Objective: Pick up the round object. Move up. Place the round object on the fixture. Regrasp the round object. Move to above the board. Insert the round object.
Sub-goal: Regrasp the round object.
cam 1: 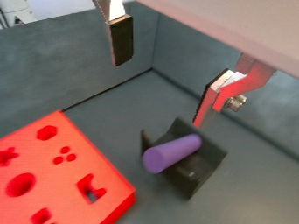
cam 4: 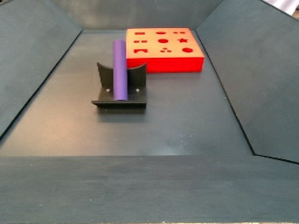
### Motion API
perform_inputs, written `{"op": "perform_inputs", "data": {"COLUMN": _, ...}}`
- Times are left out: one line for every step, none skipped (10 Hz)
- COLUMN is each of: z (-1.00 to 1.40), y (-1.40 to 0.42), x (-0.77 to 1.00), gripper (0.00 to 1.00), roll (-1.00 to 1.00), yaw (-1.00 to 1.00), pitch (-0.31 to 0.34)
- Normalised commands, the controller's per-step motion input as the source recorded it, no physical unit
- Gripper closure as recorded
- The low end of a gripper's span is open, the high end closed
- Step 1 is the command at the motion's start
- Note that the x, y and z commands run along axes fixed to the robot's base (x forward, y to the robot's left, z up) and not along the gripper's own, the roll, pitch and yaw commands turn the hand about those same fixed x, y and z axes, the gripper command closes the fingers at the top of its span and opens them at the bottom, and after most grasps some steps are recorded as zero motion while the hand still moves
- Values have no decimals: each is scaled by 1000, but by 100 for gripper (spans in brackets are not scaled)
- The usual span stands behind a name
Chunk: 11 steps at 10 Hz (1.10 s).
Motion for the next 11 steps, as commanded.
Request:
{"op": "perform_inputs", "data": {"z": 3, "y": -19, "x": 14, "gripper": 0, "roll": 1000, "yaw": 26, "pitch": 18}}
{"op": "perform_inputs", "data": {"z": 0, "y": -20, "x": 29, "gripper": 0, "roll": 1000, "yaw": 29, "pitch": 29}}
{"op": "perform_inputs", "data": {"z": -5, "y": -23, "x": 38, "gripper": 0, "roll": 1000, "yaw": 32, "pitch": 35}}
{"op": "perform_inputs", "data": {"z": 0, "y": -28, "x": 53, "gripper": 0, "roll": 1000, "yaw": 38, "pitch": 56}}
{"op": "perform_inputs", "data": {"z": -4, "y": -30, "x": 68, "gripper": 0, "roll": 1000, "yaw": 44, "pitch": 72}}
{"op": "perform_inputs", "data": {"z": -6, "y": -36, "x": 82, "gripper": 0, "roll": 1000, "yaw": 52, "pitch": 91}}
{"op": "perform_inputs", "data": {"z": -4, "y": -39, "x": 90, "gripper": 0, "roll": 1000, "yaw": 63, "pitch": 115}}
{"op": "perform_inputs", "data": {"z": -2, "y": -41, "x": 95, "gripper": 0, "roll": 1000, "yaw": 79, "pitch": 139}}
{"op": "perform_inputs", "data": {"z": -8, "y": -46, "x": 96, "gripper": 0, "roll": 1000, "yaw": 112, "pitch": 171}}
{"op": "perform_inputs", "data": {"z": -7, "y": -46, "x": 97, "gripper": 0, "roll": 998, "yaw": 152, "pitch": 201}}
{"op": "perform_inputs", "data": {"z": -10, "y": -47, "x": 103, "gripper": 0, "roll": 738, "yaw": 178, "pitch": 185}}
